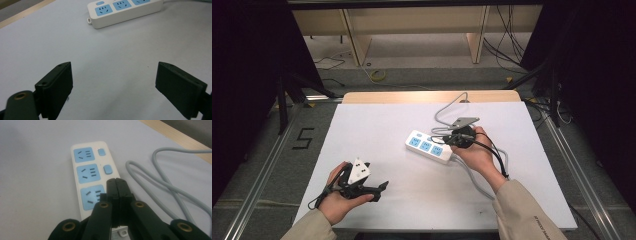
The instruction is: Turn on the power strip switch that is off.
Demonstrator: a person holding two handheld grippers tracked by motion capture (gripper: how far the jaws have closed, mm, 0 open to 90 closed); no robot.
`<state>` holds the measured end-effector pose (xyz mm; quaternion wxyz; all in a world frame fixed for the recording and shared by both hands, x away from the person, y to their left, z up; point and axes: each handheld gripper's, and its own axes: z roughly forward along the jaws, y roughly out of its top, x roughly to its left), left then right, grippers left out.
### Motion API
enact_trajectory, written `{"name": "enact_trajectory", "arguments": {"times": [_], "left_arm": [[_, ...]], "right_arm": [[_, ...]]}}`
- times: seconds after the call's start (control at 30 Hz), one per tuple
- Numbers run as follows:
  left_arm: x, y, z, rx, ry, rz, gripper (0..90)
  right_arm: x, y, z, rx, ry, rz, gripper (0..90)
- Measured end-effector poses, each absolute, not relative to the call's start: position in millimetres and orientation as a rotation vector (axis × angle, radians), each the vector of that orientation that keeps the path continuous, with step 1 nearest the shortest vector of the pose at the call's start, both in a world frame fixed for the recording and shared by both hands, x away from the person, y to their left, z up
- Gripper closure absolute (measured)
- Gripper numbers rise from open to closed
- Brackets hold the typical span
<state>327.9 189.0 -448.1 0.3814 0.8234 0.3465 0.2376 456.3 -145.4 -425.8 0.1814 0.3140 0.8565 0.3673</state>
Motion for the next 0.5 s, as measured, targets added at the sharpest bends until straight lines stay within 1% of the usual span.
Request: {"name": "enact_trajectory", "arguments": {"times": [0.5], "left_arm": [[328.3,189.0,-448.5,2.095,0.890,0.606,13.8]], "right_arm": [[463.5,-139.1,-427.0,0.911,2.432,1.025,90.0]]}}
